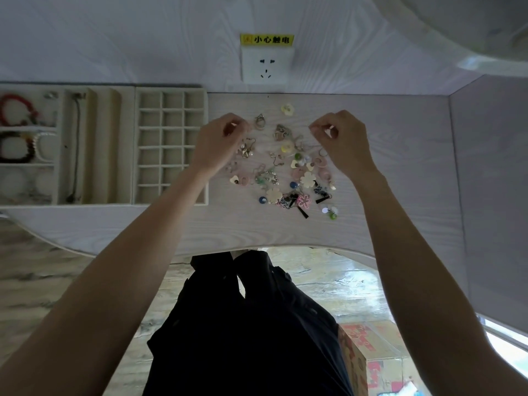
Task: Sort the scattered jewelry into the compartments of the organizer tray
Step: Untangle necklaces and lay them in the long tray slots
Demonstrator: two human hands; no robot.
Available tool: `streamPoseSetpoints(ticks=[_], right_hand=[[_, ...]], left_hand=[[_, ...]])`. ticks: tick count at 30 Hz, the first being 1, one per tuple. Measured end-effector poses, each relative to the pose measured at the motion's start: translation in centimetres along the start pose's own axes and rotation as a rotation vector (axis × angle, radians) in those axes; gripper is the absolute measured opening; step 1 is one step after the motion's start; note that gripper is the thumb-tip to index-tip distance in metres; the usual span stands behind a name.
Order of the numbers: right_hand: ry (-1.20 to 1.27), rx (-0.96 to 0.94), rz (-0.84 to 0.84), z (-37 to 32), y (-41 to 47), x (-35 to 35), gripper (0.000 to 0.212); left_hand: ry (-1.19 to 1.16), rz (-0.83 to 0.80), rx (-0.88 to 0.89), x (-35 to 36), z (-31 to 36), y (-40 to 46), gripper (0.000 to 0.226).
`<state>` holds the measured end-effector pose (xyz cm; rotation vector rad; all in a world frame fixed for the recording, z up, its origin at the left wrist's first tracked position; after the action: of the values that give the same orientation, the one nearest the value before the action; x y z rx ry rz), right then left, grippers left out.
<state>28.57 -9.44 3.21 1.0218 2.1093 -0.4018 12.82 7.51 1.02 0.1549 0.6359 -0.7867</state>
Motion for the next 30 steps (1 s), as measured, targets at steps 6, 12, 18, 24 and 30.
streamPoseSetpoints(ticks=[6,12,18,24,30], right_hand=[[-0.111,-0.102,0.072,-2.3,0.2,-0.7,0.018],[-0.101,-0.199,0.034,-7.0,0.3,0.7,0.014],[0.152,-0.225,-0.362,-10.6,-0.9,5.6,0.065],[0.326,-0.338,-0.541,-15.4,-2.2,9.0,0.032],[0.512,-0.076,-0.690,-18.3,-2.4,12.0,0.019]], left_hand=[[-0.232,-0.105,-0.050,-2.0,1.8,-0.6,0.012],[-0.221,-0.168,0.001,-3.9,2.4,-2.5,0.039],[-0.264,-0.214,0.174,-7.4,5.8,-5.6,0.035],[-0.235,-0.068,0.175,-12.0,2.9,-6.5,0.031],[-0.223,0.229,-0.179,-18.5,-8.5,-9.5,0.020]])
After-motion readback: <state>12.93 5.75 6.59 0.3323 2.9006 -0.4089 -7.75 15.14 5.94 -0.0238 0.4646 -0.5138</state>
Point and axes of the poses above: each hand's wrist, its own y-axis towards the middle knuckle, its own x-axis out of the palm, z = x × y, the point moved 7 cm from there along y, towards the middle knuckle, and after that the axes turned 9 degrees about z, right-handed, at the moved point
